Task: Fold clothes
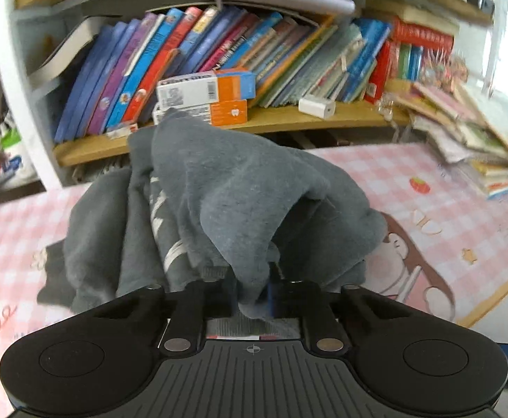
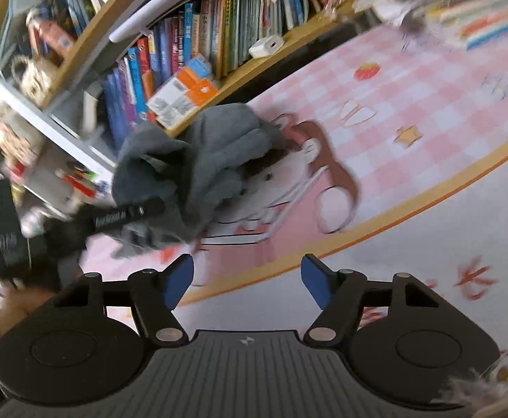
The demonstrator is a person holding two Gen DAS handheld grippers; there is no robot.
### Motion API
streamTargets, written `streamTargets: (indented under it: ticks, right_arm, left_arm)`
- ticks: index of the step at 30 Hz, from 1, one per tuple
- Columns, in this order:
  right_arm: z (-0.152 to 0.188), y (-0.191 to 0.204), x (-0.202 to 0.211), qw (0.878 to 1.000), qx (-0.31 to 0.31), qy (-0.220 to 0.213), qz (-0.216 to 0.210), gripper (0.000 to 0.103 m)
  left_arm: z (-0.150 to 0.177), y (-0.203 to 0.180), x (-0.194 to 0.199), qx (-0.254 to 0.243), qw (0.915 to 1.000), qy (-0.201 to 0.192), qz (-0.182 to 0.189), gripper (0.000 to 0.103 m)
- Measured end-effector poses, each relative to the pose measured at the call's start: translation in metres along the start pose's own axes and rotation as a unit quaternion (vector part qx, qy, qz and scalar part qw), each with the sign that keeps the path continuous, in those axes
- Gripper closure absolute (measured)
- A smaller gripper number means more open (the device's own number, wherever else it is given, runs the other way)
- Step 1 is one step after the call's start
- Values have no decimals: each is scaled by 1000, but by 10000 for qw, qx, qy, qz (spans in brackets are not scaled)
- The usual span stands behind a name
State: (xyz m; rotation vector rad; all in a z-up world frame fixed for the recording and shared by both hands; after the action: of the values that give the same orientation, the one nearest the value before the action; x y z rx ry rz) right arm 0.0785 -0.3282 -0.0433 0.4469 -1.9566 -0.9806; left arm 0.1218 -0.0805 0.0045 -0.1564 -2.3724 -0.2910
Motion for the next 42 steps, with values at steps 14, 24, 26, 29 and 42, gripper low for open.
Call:
streamTargets:
  ticks: [14,24,26,29,42]
  right_arm:
    - [-10,-3,-70,9495,-2732,1008,-1166,45]
    - [-19,3,-112,9416,-3012,1012,-1114,53]
    - [-23,-1,-116,9425,-3038,965,-1008,62]
    - [-29,-10,-119,9431,-3110,833,-835,68]
    - [-55,-25,-80,9533,-2866,-344,-891,102]
  left_arm:
    - [52,6,135,1388,9747,-811,1553,94]
    - [60,-8,183,767,9501,-1249,2754,94]
    - [60,-7,193,727,9420,-1365,2977,94]
    - [63,-1,207,811,9280,-1592,3270,94]
    - [101,134,265,2839,9141,-2842,554,94]
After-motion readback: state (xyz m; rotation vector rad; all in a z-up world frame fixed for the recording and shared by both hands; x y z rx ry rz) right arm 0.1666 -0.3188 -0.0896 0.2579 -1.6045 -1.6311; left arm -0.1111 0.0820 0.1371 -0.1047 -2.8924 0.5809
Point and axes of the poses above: each gripper's, at about its wrist camera, not at the fingertips, and x roughly against the way its jaws point, y to its left, z to its underside, the point moved 1 cm from there along -x, roughly the way its jaws point, and after that the axes turned 13 degrees about -x, right-handed, at the moved point
